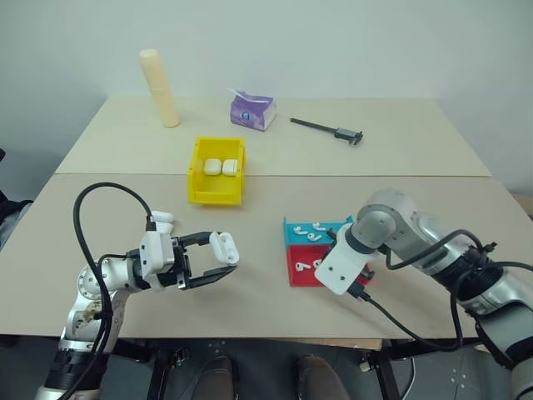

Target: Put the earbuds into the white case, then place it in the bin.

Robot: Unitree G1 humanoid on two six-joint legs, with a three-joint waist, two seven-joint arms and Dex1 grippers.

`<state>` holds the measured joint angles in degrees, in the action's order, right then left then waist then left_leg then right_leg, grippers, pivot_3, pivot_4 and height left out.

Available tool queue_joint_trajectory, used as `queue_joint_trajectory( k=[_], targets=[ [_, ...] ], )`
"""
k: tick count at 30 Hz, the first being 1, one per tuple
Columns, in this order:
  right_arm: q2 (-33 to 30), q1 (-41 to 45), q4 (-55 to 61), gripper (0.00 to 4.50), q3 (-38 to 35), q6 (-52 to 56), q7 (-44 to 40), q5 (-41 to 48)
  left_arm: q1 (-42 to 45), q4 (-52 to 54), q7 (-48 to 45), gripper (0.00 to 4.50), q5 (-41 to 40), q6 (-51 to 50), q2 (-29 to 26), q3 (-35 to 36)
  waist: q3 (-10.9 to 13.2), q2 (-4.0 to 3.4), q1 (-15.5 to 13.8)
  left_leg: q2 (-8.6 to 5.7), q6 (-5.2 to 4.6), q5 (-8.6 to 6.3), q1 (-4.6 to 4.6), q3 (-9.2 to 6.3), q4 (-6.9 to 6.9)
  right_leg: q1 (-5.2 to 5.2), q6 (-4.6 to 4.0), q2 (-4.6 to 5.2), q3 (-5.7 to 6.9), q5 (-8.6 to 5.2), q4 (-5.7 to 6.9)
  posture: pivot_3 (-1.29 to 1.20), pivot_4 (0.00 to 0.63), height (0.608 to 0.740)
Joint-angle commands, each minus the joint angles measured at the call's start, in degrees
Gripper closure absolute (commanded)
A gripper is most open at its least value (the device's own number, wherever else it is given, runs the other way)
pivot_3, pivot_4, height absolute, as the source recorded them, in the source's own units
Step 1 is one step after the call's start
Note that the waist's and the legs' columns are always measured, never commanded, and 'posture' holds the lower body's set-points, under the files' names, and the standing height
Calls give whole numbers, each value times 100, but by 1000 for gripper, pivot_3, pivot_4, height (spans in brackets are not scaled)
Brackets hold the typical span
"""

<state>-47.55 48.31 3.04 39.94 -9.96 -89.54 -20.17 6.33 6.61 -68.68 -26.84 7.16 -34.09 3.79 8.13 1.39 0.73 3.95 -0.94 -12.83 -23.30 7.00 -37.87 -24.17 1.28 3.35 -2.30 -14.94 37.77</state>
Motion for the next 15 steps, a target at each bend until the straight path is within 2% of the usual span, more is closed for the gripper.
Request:
queue_joint_trajectory(
  k=[1, 14, 15],
  targets=[
    [-11, 52, 72, 2536, -120, -161, -209, 22, -15, 203, 24, 1753, -19, 22, -78, 39, 0, 0, 1, 0, 0, 0, 0, 0, 0, 0, 0, 0, 0, 0, 0, 0, 150, 740],
    [58, -38, -32, 2536, -61, -316, -158, -54, -28, 162, 66, 1753, 51, 59, -74, 19, 0, 0, 1, 1, 0, 0, 1, 0, 0, 0, 0, 0, 0, 0, 1, 0, 150, 740],
    [50, -45, -33, 2722, -65, -340, -192, -31, -27, 158, 71, 1753, 53, 68, -71, 19, 0, 0, 1, 0, 0, 0, 1, 0, 0, 0, 0, 0, 0, 0, 0, 0, 150, 740]
  ],
)
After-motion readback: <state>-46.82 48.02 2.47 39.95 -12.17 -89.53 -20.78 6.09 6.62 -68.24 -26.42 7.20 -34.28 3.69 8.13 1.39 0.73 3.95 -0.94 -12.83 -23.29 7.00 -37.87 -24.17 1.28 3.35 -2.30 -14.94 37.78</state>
